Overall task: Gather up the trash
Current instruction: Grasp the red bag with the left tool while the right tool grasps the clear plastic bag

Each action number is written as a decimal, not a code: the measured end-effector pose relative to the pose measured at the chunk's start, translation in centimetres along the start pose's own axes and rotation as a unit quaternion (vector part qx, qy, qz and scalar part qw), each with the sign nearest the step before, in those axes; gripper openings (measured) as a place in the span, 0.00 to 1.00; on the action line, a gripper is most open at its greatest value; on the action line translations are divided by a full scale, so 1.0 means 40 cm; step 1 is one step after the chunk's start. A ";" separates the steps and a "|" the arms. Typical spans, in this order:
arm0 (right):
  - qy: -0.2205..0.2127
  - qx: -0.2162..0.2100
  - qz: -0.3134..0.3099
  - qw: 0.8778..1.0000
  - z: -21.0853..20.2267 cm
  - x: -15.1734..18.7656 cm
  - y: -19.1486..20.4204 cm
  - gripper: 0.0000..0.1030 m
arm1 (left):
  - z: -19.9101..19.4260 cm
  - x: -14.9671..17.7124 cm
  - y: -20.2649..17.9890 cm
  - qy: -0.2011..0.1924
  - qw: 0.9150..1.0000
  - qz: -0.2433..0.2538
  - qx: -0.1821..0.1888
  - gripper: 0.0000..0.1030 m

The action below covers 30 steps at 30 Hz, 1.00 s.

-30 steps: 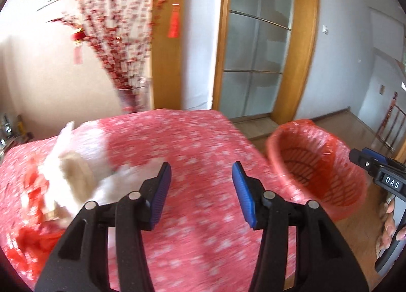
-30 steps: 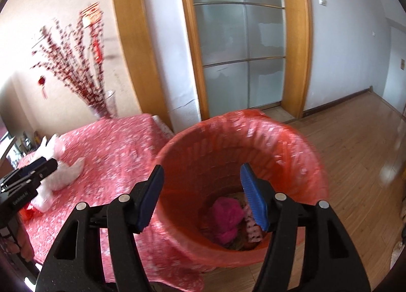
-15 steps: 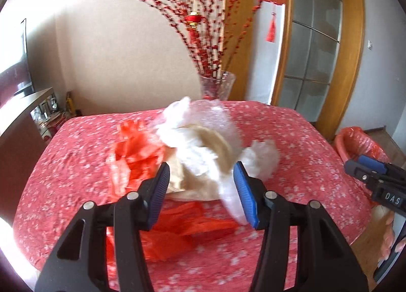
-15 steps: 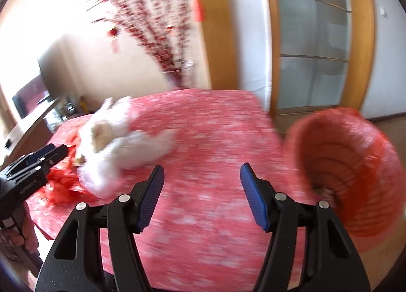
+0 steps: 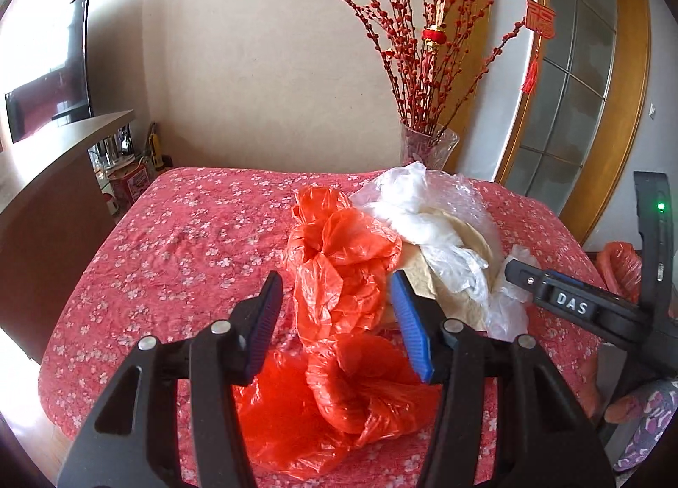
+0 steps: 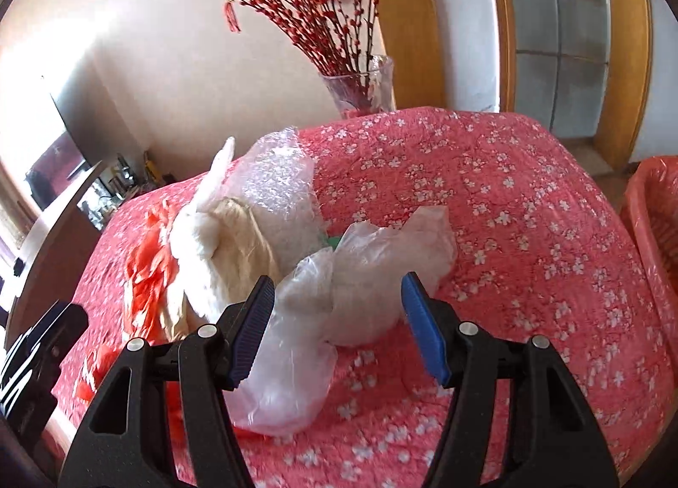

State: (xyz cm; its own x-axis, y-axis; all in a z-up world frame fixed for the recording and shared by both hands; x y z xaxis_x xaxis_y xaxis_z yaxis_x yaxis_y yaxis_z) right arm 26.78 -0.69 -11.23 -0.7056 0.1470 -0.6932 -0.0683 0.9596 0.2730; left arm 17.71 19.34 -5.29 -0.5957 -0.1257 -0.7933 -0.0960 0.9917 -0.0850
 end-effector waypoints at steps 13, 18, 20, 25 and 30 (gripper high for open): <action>0.035 0.028 -0.033 0.998 0.031 0.068 -0.022 0.63 | 0.038 0.002 0.031 0.008 1.000 -0.012 -0.001 0.51; 0.029 0.039 -0.047 0.998 0.009 0.077 -0.061 0.35 | 0.067 -0.008 0.029 0.023 1.000 -0.011 -0.004 0.51; 0.030 0.035 -0.044 0.998 0.005 0.076 -0.075 0.29 | 0.081 -0.019 0.023 0.028 1.000 -0.009 -0.004 0.51; 0.035 0.022 -0.033 0.999 -0.002 0.077 -0.100 0.25 | 0.137 -0.039 0.012 0.052 0.999 -0.007 -0.005 0.51; 0.035 0.015 -0.033 0.999 -0.006 0.082 -0.106 0.25 | 0.190 -0.021 0.016 0.089 0.996 -0.003 -0.016 0.51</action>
State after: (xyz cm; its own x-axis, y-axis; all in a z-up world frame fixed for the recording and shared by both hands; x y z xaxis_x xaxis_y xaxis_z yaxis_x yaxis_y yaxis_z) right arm 24.58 -4.32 -14.50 -0.7482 0.0676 -0.6600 -0.0951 0.9736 0.2075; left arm 24.21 20.26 -9.25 -0.7267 -0.1364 -0.6733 -0.1227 0.9901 -0.0681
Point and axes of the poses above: each gripper's, at about its wrist camera, not at the fingertips, and z roughly the way its jaws point, y to its left, x to its underside, the point moved 4 cm from there along z, roughly the way its jaws point
